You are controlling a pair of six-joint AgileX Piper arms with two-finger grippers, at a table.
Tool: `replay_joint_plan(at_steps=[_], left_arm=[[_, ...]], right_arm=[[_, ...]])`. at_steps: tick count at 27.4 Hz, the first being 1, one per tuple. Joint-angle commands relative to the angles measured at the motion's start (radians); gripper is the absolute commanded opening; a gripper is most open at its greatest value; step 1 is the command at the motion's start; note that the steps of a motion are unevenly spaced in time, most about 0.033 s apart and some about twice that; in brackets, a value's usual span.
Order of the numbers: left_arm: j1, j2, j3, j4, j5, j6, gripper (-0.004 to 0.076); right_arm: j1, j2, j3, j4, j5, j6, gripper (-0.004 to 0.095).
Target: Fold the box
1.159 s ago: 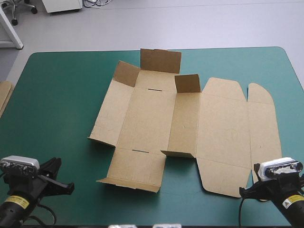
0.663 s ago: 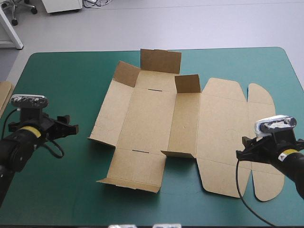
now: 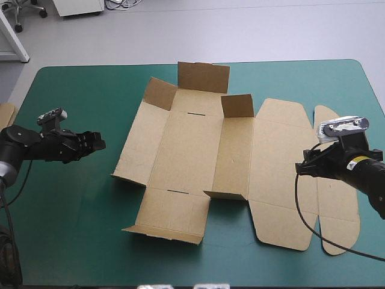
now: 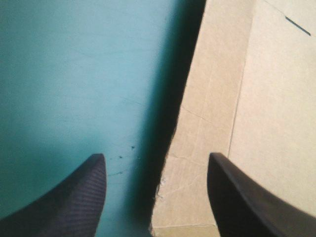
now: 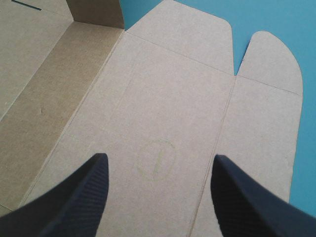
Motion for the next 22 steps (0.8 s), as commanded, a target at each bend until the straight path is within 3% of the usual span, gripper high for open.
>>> replay_joint_plan(at_steps=[1,8,22], left_arm=[[0.001,0.031,-0.022,-0.122,0.025,0.063,0.0441],[0.001,0.131,0.055,-0.324,0.074,0.246,0.0441],[-0.050,0.176,0.164,-0.471,0.080,0.400,0.0440]], right_arm=[[-0.005,-0.009,-0.035,-0.001,-0.042,-0.009,0.0576],[-0.005,-0.009,-0.035,-0.001,-0.001,-0.009,0.0576],[-0.005,-0.009,-0.093,-0.002,-0.001,-0.009,0.0575]])
